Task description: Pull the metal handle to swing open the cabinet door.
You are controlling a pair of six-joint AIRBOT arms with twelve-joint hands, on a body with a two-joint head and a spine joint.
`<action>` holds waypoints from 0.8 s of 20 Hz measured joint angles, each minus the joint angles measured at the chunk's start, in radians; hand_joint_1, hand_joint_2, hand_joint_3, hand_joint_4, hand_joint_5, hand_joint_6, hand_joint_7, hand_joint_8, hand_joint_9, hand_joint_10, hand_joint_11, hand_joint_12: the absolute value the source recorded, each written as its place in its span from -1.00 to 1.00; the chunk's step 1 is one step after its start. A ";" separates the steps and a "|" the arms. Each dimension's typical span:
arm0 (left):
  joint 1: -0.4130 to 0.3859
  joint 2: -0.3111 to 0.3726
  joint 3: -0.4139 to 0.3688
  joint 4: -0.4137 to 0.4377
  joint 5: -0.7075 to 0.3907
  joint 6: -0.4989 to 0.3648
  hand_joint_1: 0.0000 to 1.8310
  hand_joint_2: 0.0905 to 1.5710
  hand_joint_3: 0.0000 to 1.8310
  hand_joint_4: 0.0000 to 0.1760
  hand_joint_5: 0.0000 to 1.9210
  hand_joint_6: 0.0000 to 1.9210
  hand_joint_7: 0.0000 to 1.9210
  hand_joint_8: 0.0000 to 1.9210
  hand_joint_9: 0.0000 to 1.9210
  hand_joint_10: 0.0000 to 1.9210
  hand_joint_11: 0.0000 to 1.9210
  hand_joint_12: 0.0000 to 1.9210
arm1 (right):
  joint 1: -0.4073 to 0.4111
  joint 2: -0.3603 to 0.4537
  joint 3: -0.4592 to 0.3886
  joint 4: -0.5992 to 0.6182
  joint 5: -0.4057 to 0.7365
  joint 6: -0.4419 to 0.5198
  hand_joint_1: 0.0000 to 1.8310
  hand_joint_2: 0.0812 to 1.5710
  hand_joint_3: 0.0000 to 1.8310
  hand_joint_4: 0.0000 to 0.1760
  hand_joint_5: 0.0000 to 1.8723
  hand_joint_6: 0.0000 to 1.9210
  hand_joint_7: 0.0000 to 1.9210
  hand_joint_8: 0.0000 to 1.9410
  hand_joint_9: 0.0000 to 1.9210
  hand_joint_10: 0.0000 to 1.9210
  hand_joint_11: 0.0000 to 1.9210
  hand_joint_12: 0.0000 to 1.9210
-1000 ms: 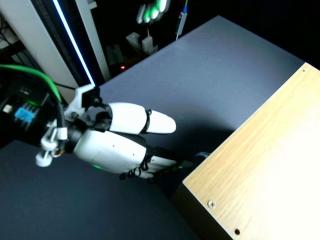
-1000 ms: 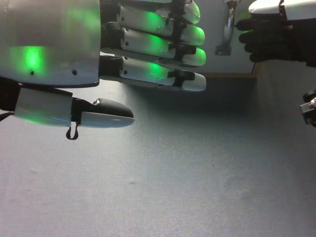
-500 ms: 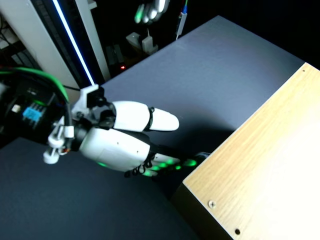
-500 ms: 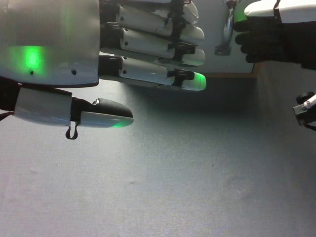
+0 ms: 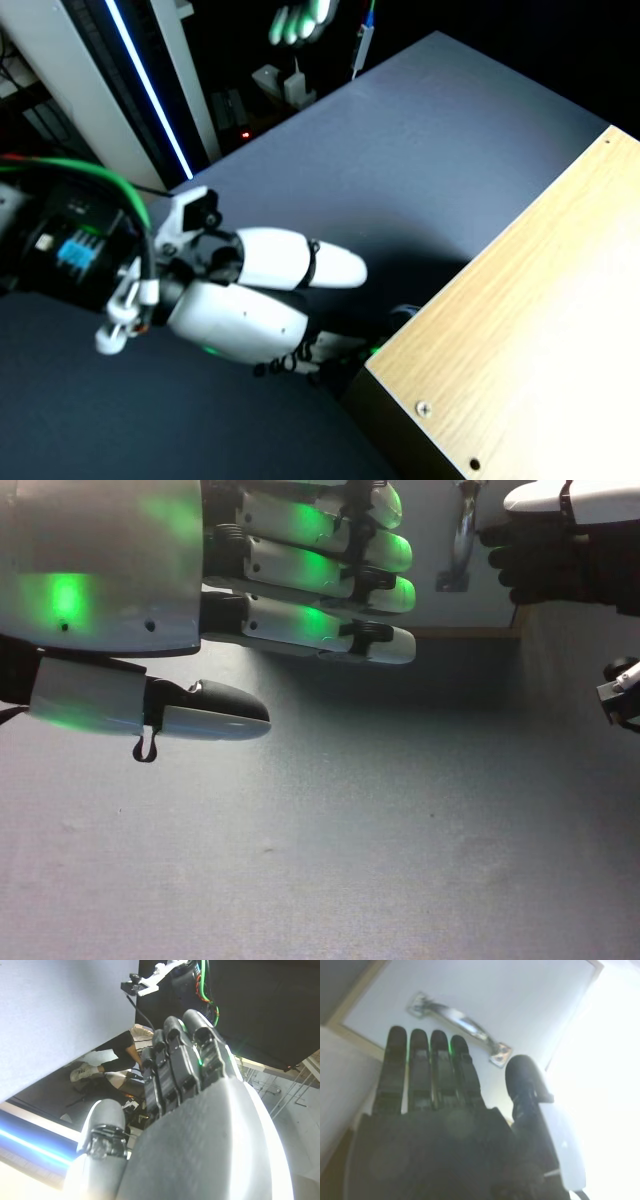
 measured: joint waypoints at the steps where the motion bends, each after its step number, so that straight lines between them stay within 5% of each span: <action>1: 0.000 0.000 0.000 0.000 0.000 0.000 -1.00 0.99 -0.99 -1.00 -0.59 -1.00 -0.57 -1.00 -0.61 -1.00 -1.00 -0.14 | 0.000 0.000 -0.002 0.000 0.000 0.000 -1.00 1.00 -0.98 -1.00 -0.80 -1.00 -0.78 -1.00 -0.79 -1.00 -1.00 -0.46; 16: 0.000 0.000 0.000 0.000 0.000 0.000 -1.00 1.00 -0.98 -1.00 -0.58 -1.00 -0.56 -1.00 -0.60 -1.00 -1.00 -0.12 | -0.058 0.011 -0.108 0.008 0.108 -0.001 -1.00 1.00 -0.95 -1.00 -0.72 -0.99 -0.70 -0.99 -0.73 -0.99 -1.00 -0.28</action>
